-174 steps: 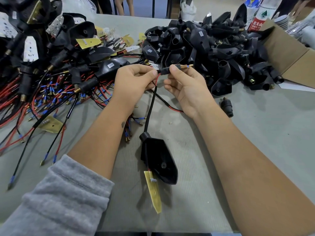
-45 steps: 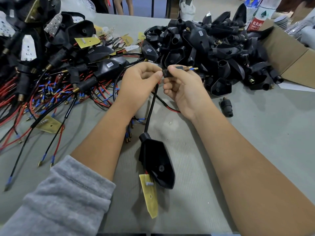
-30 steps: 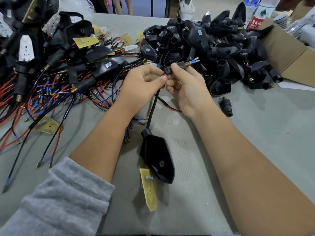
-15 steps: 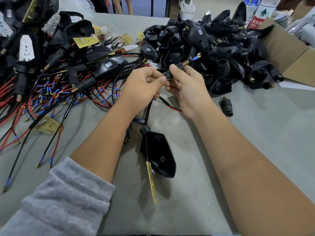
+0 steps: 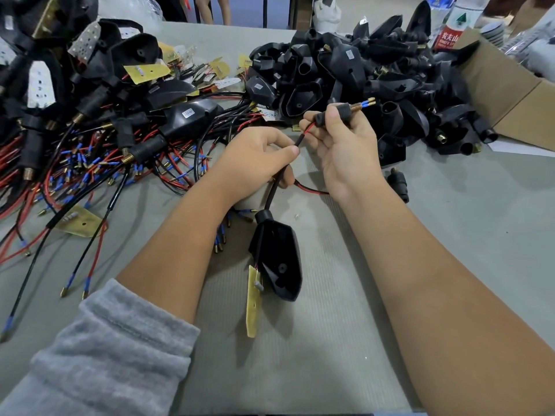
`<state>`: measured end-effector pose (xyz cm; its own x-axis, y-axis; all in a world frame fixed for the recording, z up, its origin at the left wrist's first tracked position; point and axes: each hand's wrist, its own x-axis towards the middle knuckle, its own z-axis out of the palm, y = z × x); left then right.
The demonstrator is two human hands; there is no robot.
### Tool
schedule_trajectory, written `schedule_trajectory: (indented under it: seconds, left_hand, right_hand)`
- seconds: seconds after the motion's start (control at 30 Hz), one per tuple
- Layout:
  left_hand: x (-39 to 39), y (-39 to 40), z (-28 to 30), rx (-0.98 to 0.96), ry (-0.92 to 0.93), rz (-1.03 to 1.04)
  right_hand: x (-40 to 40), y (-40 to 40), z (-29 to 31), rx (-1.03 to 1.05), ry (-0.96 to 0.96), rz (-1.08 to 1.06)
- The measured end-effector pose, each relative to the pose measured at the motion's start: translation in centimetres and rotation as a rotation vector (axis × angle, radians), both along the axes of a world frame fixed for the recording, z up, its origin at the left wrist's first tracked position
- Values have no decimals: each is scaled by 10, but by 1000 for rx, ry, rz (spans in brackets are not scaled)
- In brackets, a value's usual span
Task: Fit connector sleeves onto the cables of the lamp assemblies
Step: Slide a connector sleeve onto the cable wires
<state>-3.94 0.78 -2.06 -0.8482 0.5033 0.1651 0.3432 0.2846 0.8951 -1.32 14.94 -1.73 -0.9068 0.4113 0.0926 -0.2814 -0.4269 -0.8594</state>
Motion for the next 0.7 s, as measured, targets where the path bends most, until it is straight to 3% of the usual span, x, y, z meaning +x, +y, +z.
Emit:
schedule_trajectory:
  seconds: [0.2,0.37,0.53,0.7]
  left_hand:
    - [-4,1,-5,47,-16,37]
    - [-7,1,-9,96,76,126]
    - [-3,1,-7,134,117,136]
    - [-3,-1,-5,170,150,137]
  right_hand:
    - [0,3,1,-59,13,-20]
    - [2,7,1,55,-82,43]
    - [2,-1,0,315,-153,77]
    - [1,1,1,298,-182,80]
